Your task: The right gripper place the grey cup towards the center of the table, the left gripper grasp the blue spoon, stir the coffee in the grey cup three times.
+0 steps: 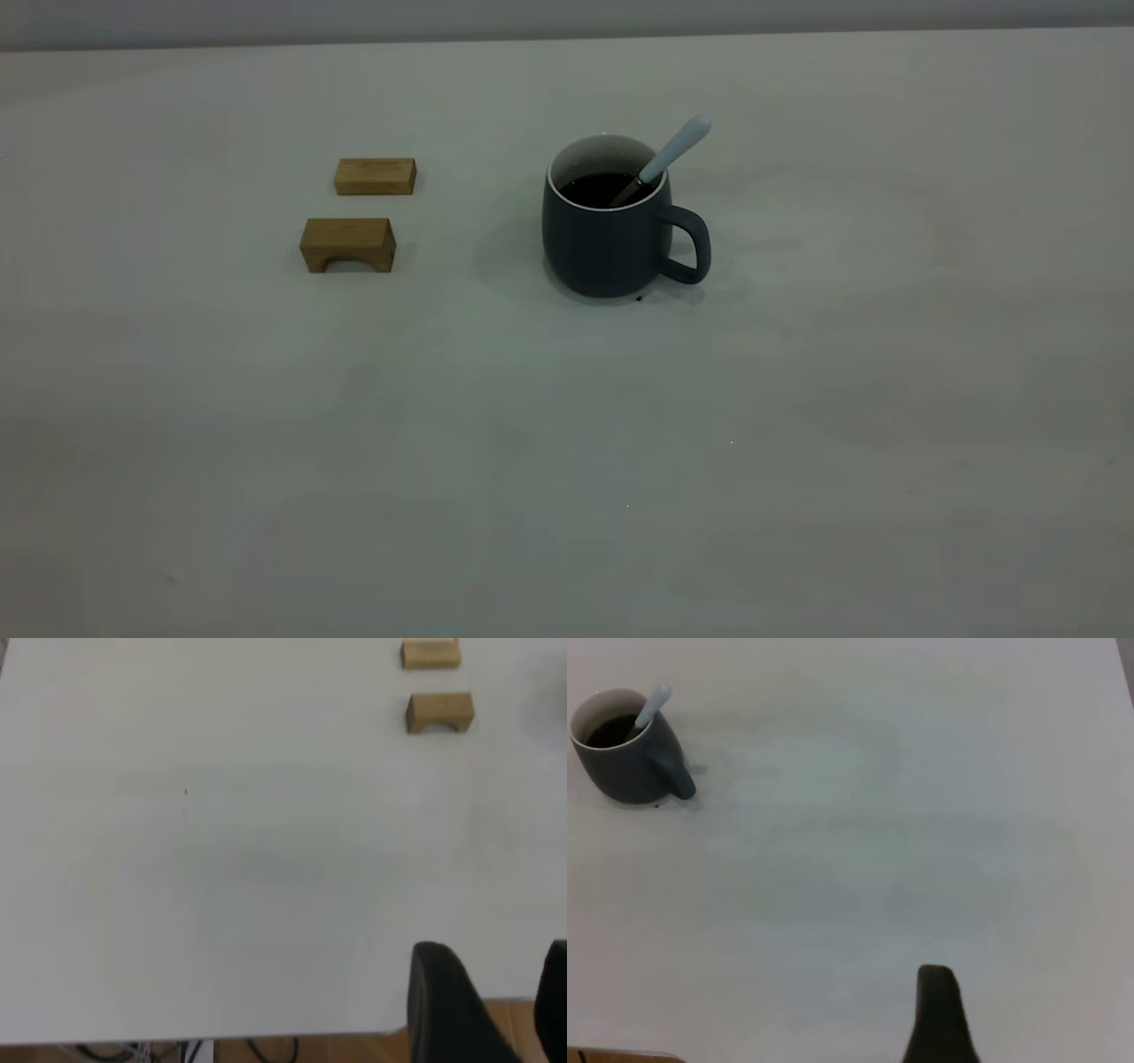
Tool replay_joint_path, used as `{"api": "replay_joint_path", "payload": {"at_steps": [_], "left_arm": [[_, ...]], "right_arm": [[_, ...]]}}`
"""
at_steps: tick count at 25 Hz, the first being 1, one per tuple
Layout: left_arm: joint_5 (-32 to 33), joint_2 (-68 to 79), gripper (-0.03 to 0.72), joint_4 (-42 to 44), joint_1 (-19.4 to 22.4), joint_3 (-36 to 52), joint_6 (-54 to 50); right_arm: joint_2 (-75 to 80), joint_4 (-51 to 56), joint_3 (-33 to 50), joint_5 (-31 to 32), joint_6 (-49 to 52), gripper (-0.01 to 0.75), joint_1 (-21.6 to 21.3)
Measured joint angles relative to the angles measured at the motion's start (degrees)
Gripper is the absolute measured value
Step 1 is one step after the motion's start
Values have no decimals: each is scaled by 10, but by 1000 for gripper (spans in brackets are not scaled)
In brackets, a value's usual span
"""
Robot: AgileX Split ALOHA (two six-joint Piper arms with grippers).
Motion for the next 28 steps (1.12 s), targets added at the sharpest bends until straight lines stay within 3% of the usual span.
{"api": "replay_joint_path", "payload": {"at_steps": [28], "left_arm": [[11, -32, 329, 10, 0, 10, 0]], "right_arm": [[0, 0, 0, 0, 0, 591, 0]]}}
